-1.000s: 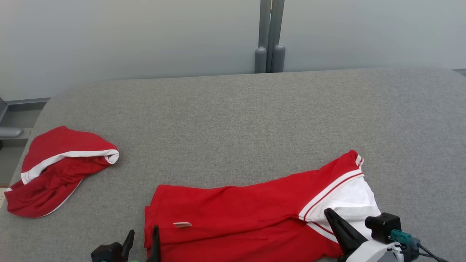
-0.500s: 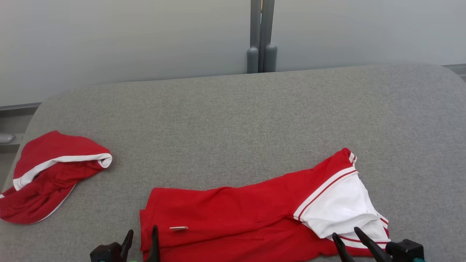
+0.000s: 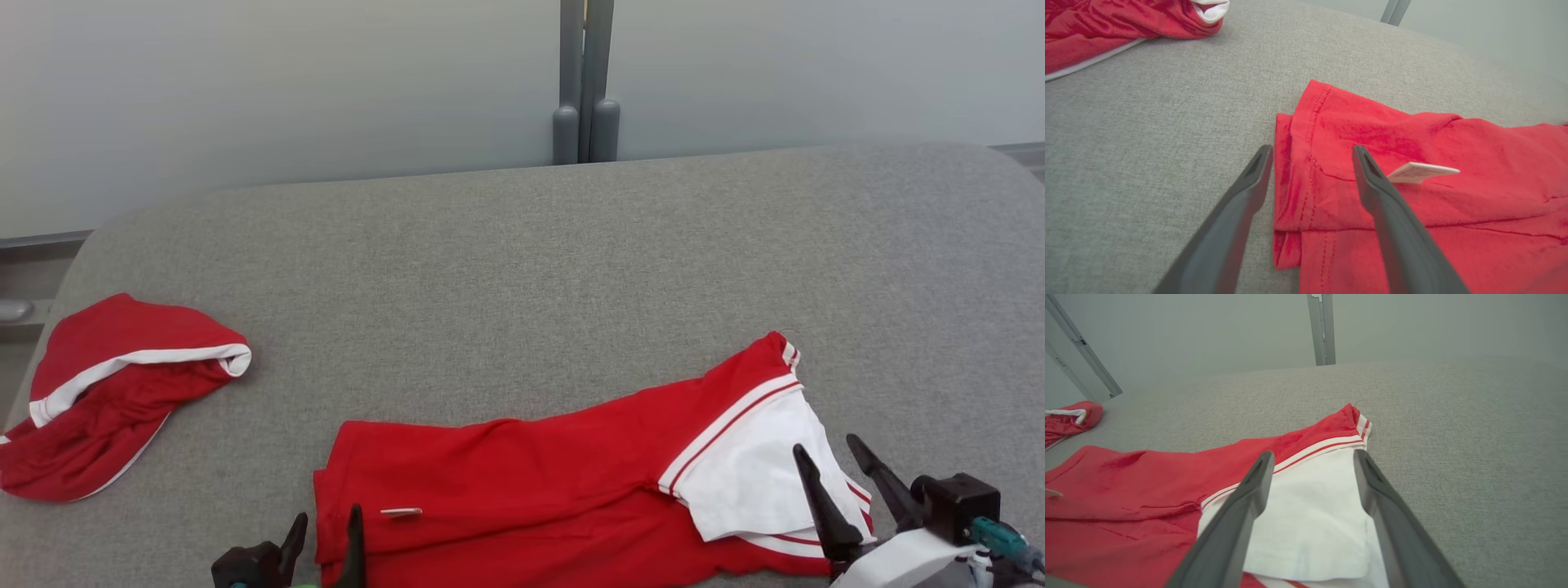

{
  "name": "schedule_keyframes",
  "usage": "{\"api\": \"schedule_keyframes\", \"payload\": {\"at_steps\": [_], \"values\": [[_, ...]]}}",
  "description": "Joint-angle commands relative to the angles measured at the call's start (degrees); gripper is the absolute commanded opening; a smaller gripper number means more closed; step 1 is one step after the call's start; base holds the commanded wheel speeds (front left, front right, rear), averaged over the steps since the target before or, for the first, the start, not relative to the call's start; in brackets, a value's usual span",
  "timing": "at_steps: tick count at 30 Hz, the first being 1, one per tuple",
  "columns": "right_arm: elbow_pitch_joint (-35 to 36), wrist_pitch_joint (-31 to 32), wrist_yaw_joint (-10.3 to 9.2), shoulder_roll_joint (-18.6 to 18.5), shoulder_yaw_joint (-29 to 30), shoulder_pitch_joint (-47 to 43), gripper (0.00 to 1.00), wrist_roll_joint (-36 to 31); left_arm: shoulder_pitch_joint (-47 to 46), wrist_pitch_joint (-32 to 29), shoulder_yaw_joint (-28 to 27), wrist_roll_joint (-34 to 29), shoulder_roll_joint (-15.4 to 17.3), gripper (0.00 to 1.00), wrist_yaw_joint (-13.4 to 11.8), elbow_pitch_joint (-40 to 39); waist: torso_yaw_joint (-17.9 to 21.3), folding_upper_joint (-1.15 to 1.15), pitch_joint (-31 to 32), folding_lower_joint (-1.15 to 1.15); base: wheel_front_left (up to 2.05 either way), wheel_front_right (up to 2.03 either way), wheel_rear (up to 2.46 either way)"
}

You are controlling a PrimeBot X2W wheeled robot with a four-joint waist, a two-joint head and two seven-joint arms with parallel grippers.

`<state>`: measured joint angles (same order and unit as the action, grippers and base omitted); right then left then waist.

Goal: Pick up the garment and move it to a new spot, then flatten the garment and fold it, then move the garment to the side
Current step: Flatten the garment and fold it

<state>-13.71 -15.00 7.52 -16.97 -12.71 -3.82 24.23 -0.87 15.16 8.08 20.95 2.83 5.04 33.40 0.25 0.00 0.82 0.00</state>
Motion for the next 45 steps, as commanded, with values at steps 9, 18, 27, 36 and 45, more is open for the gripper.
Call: {"api": "schedule_keyframes", "payload": {"at_steps": [9,18,27,36,45], "values": [[-13.44,-0.20,-0.07,1.23,5.43,8.36,1.00,-3.04,-1.22,-0.04,1.13,-2.84,0.17,1.00,0.13,-2.53,-2.87,0.00,-1.69,0.00,0.00,0.00,0.00],[-24.92,-0.16,-0.07,1.81,5.36,13.91,1.00,-0.94,-2.76,-0.05,1.00,-4.12,0.17,1.00,0.36,-3.37,-4.78,0.00,-5.28,0.00,0.00,0.00,0.00],[-33.12,0.05,-0.07,2.84,1.52,16.95,1.00,3.99,-4.06,-0.05,1.44,-4.39,0.17,1.00,0.41,-3.76,-6.28,0.00,-7.21,0.00,0.00,0.00,0.00],[-32.85,1.82,0.27,4.05,-8.01,17.08,1.00,11.29,-3.84,-0.04,0.75,-5.14,0.17,1.00,0.42,-3.91,-6.57,0.00,-7.30,0.00,0.00,0.00,0.00],[-32.79,2.24,0.24,1.54,-15.32,17.84,0.00,17.63,-4.04,-0.05,1.13,-4.49,0.17,1.00,0.49,-3.96,-6.64,0.00,-7.14,0.00,0.00,0.00,0.00]]}}
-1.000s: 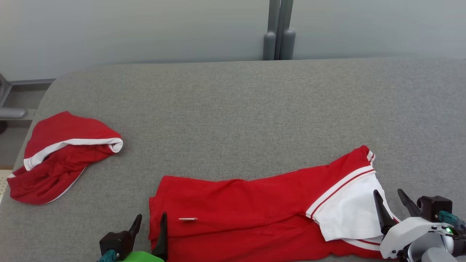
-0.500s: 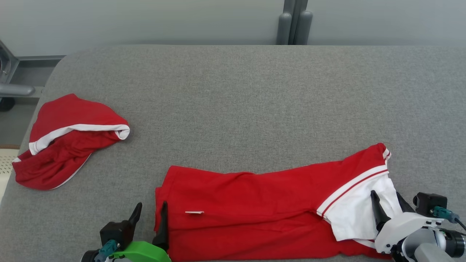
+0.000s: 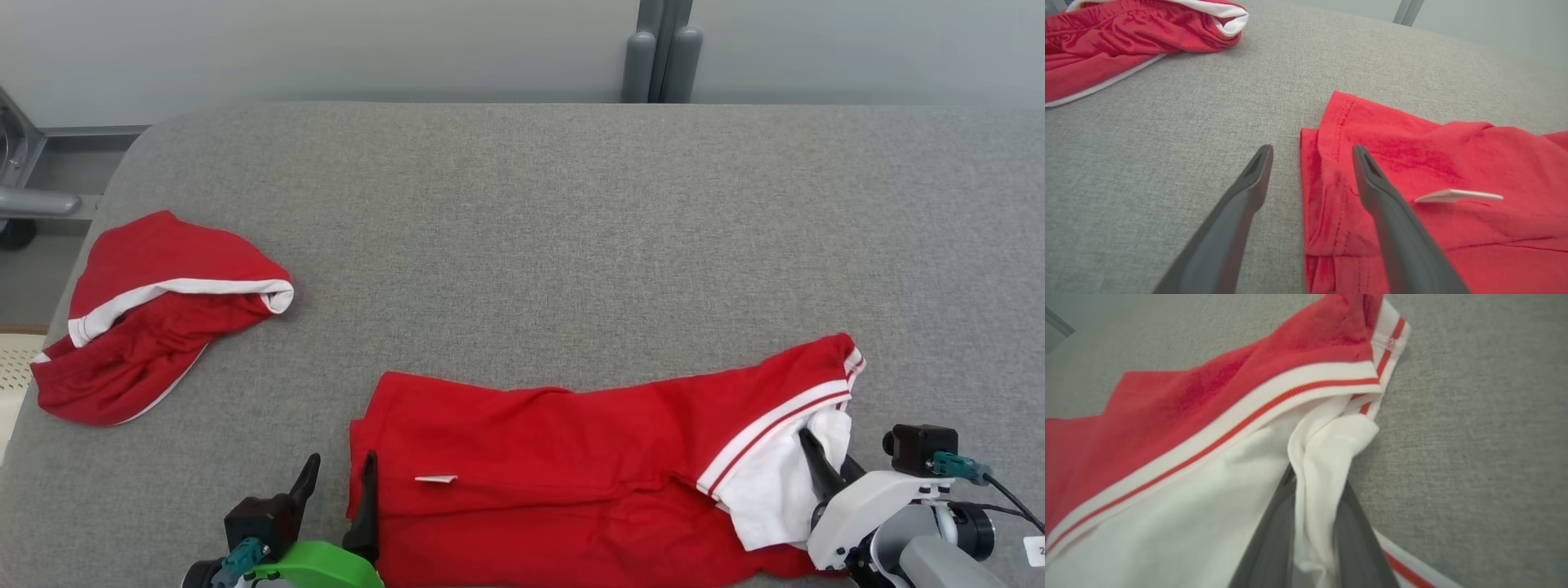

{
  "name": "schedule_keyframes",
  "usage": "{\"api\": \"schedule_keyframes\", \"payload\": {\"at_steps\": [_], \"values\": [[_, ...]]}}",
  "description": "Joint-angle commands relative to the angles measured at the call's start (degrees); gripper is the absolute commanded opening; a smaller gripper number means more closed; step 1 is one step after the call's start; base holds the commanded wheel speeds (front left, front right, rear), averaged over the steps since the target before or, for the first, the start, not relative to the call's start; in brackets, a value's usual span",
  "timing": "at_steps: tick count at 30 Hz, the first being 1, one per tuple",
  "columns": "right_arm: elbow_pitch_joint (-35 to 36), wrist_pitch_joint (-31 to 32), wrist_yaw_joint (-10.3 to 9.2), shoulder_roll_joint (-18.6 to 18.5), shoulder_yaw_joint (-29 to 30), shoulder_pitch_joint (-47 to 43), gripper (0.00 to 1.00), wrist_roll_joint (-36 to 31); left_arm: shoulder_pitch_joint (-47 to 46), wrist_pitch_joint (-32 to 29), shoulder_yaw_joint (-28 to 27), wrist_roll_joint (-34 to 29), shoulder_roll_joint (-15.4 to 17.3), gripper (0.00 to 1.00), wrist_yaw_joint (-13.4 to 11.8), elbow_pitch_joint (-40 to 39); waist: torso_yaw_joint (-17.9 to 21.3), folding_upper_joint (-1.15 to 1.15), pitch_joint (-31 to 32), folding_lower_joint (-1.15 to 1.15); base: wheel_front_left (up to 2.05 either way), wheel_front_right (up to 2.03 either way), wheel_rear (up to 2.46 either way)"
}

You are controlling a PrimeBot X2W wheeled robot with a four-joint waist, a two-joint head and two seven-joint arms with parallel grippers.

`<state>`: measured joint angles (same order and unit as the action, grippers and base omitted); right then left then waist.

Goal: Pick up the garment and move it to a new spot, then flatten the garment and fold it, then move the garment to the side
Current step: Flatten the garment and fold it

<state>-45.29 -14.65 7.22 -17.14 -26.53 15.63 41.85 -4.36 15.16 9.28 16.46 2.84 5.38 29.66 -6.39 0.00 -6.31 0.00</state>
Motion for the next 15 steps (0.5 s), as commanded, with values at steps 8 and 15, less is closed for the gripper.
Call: {"api": "schedule_keyframes", "payload": {"at_steps": [8,15], "values": [[-6.14,-0.01,-0.20,-2.20,2.21,2.38,0.00,0.19,-0.76,-0.05,0.44,0.10,0.15,1.00,-0.03,-0.58,-0.29,0.00,0.26,0.00,0.00,0.00,0.00],[-8.39,-0.44,0.16,-4.54,12.50,5.10,0.00,-4.51,-0.52,-0.05,0.57,0.17,0.15,1.00,0.17,-0.92,0.08,0.00,0.27,0.00,0.00,0.00,0.00]]}}
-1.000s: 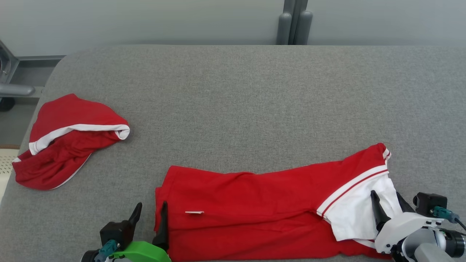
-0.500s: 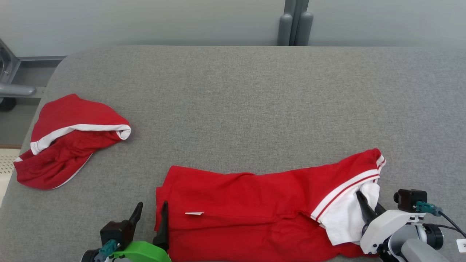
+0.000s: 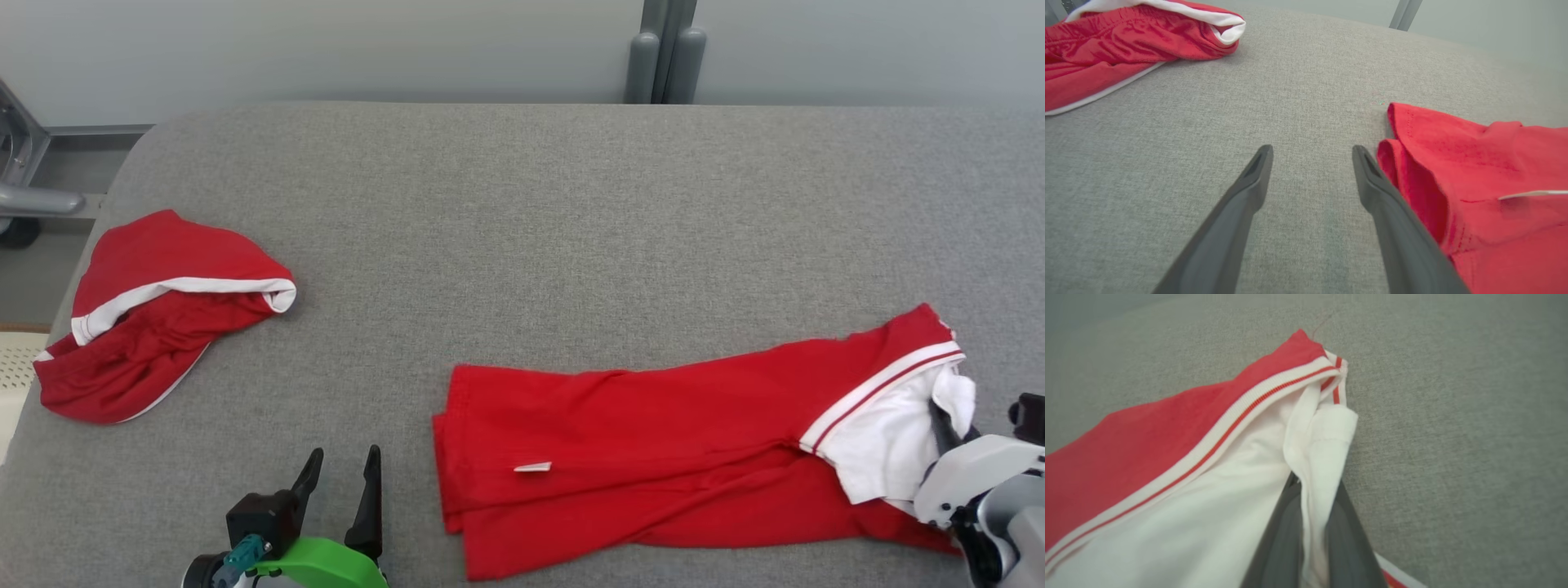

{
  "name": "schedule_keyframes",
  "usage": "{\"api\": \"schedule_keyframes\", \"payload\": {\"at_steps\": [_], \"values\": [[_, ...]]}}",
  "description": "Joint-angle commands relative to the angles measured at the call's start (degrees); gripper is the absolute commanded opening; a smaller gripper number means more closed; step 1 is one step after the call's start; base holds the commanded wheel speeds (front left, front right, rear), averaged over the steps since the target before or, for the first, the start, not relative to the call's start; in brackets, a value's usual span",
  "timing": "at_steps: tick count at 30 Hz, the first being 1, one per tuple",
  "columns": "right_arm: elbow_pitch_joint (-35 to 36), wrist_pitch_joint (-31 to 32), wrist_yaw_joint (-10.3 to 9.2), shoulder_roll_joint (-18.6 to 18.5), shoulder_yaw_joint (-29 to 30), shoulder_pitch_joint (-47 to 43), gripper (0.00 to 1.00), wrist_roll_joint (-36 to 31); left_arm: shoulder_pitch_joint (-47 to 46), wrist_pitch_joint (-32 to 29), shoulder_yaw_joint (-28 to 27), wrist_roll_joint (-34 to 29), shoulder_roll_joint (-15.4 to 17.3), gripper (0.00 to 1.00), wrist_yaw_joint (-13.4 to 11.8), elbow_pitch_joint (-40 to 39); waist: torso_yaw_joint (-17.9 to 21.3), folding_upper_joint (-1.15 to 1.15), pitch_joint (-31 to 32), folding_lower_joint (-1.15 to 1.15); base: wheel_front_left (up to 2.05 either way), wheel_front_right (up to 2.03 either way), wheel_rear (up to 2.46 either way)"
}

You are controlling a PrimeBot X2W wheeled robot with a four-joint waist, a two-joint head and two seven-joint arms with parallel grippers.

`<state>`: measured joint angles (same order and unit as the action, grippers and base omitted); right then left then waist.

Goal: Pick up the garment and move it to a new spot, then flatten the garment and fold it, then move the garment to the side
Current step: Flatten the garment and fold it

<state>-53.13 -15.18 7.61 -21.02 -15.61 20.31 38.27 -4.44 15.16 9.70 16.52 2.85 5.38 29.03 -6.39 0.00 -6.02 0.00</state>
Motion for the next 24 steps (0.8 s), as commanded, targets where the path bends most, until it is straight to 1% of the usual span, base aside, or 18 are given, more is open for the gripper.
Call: {"api": "schedule_keyframes", "payload": {"at_steps": [1,5,8,11,13,17,19,24], "values": [[-1.17,0.07,-0.20,-1.66,5.55,0.91,0.00,-3.27,-0.45,-0.04,0.24,0.16,0.14,1.00,0.18,-0.33,0.22,0.00,-0.06,0.00,0.00,0.00,0.00],[-3.10,0.06,-0.19,-2.79,13.03,1.07,0.00,-7.92,-0.42,-0.05,0.41,0.27,0.14,1.00,0.22,-0.38,0.46,0.00,-0.02,0.00,0.00,0.00,0.00],[-3.07,0.06,-0.19,-2.96,17.03,1.24,0.00,-11.67,-0.29,-0.05,0.59,0.33,0.14,1.00,0.24,-0.26,0.62,0.00,0.26,0.00,0.00,0.00,0.00],[-0.51,0.05,-0.17,-1.33,17.61,0.61,0.00,-15.11,0.35,-0.05,0.56,0.54,0.14,1.00,0.18,0.01,1.04,0.00,0.93,0.00,0.00,0.00,0.00],[0.67,0.05,-0.17,-0.69,17.24,0.25,0.00,-15.93,0.58,-0.05,0.57,0.56,0.14,1.00,0.16,0.05,1.22,0.00,1.19,0.00,0.00,0.00,0.00],[6.47,0.05,-0.16,2.54,13.10,-1.48,0.00,-17.41,1.44,-0.05,0.84,1.18,0.14,1.00,0.21,0.19,2.01,0.00,2.49,0.00,0.00,0.00,0.00],[9.42,0.05,-0.16,4.15,9.12,-2.66,0.00,-17.16,1.67,-0.04,1.00,1.49,0.14,1.00,0.15,0.18,2.39,0.00,3.14,0.00,0.00,0.00,0.00],[16.95,1.24,-0.16,6.18,-1.65,-4.72,0.00,-14.93,2.40,-0.05,1.79,2.15,0.14,1.00,-0.04,0.25,2.87,0.00,4.44,0.00,0.00,0.00,0.00]]}}
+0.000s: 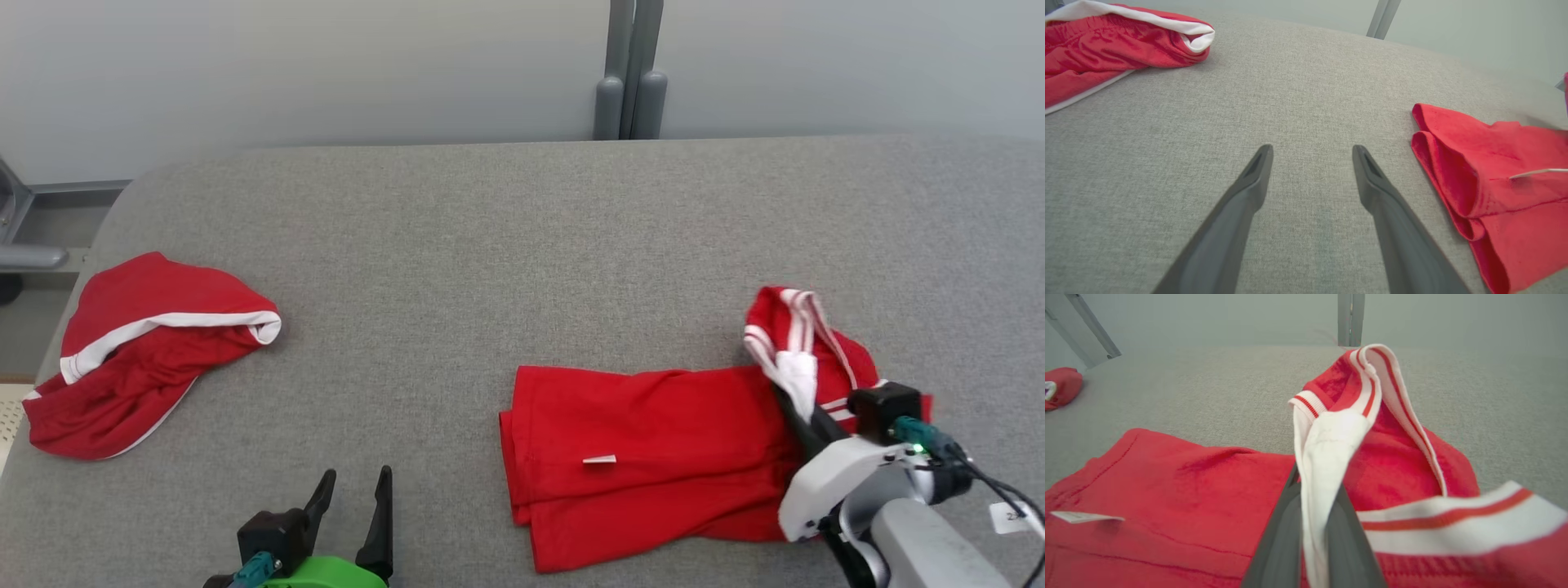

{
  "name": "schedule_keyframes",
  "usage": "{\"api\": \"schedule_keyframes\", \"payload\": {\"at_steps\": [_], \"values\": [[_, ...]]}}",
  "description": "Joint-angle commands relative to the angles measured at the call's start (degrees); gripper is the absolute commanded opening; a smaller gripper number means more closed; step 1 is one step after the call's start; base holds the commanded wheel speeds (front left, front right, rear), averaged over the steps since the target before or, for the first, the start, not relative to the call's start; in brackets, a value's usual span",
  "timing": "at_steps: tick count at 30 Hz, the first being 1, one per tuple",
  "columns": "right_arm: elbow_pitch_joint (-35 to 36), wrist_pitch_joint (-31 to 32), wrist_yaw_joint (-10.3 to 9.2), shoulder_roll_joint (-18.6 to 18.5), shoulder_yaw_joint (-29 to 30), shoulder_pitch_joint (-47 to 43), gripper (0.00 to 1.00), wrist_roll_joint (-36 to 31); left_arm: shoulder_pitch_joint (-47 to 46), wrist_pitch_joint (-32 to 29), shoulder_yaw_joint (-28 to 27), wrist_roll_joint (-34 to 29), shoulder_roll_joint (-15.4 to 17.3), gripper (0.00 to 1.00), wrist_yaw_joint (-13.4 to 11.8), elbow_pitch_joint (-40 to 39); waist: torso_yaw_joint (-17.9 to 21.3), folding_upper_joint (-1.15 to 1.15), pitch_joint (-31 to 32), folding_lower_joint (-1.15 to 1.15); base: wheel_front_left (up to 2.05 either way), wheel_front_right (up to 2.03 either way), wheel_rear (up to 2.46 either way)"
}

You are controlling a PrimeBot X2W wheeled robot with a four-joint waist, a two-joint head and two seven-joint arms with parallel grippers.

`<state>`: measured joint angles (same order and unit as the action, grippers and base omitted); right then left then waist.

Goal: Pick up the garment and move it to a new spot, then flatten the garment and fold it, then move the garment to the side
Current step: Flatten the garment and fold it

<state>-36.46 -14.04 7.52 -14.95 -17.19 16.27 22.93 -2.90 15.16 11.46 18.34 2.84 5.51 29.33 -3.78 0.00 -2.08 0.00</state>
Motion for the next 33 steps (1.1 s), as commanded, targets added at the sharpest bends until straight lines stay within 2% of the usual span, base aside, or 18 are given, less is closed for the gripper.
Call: {"api": "schedule_keyframes", "payload": {"at_steps": [1,5,10,17,23,24,25,26,33], "values": [[1.70,0.57,-0.07,0.49,-2.01,-1.07,0.00,0.92,0.94,-0.04,0.32,0.46,0.15,1.00,-0.16,0.01,0.18,0.00,0.71,0.00,0.00,0.00,0.00],[6.50,2.51,-0.07,1.31,-8.24,-1.73,0.00,2.59,1.17,-0.05,1.31,1.05,0.16,1.00,-0.04,0.13,-0.76,0.00,1.28,0.00,0.00,0.00,0.00],[8.22,4.42,-0.07,2.59,-13.31,-1.31,0.00,3.33,1.26,-0.05,2.34,1.62,0.16,1.00,0.08,0.40,-3.29,0.00,1.42,0.00,0.00,0.00,0.00],[6.13,4.39,-0.07,4.72,-16.62,0.58,0.00,3.68,1.89,-0.05,2.55,1.77,0.16,1.00,-0.24,0.64,-7.13,0.00,1.56,0.00,0.00,0.00,0.00],[1.82,3.22,-0.07,6.84,-17.78,2.61,0.00,3.49,2.31,-0.05,2.58,2.06,0.15,1.00,-0.29,0.64,-8.73,0.00,1.42,0.00,0.00,0.00,0.00],[1.07,3.07,-0.07,7.20,-17.90,2.93,0.16,3.63,2.27,-0.05,2.63,2.11,0.15,1.00,-0.33,0.63,-8.84,0.00,1.37,0.00,0.00,0.00,0.00],[0.56,2.73,-0.07,7.63,-18.06,3.17,0.87,4.01,2.26,-0.05,2.64,2.18,0.15,1.00,-0.37,0.64,-8.92,0.00,1.30,0.00,0.00,0.00,0.00],[0.24,2.50,-0.07,8.01,-18.22,3.45,1.00,4.52,2.21,-0.05,2.67,2.20,0.15,1.00,-0.44,0.61,-8.94,0.00,1.24,0.00,0.00,0.00,0.00],[3.27,-0.29,-0.07,7.06,-18.76,4.33,1.00,7.24,2.41,-0.05,1.80,2.26,0.15,1.00,-1.03,0.10,-7.14,0.00,1.75,0.00,0.00,0.00,0.00]]}}
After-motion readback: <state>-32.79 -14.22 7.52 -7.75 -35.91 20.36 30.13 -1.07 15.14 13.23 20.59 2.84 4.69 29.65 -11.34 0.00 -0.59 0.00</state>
